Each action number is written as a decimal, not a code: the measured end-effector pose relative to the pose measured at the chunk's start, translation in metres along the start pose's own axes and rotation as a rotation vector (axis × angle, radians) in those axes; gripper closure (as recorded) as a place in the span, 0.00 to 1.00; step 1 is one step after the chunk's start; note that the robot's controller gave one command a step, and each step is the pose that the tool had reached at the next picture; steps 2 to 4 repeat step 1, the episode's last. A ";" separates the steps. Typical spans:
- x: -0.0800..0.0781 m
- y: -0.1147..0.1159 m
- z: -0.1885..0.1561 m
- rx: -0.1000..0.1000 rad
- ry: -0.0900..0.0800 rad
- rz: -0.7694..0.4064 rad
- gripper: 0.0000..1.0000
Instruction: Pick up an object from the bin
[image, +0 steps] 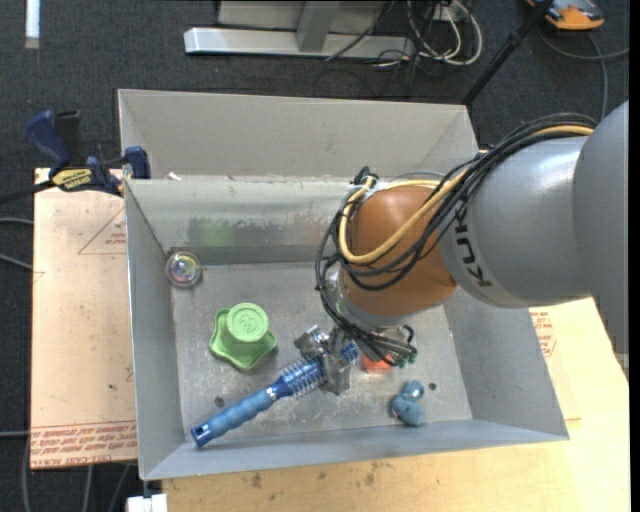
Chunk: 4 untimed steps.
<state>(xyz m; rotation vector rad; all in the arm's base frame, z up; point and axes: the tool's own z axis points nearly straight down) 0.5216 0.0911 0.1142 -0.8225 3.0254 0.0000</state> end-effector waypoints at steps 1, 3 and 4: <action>-0.001 0.000 -0.008 -0.001 0.003 0.002 1.00; -0.001 0.000 -0.008 -0.001 0.003 0.002 1.00; -0.001 0.000 -0.008 -0.001 0.003 0.002 1.00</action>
Offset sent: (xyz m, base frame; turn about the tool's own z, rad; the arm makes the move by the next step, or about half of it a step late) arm 0.0000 0.0000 0.0085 0.0000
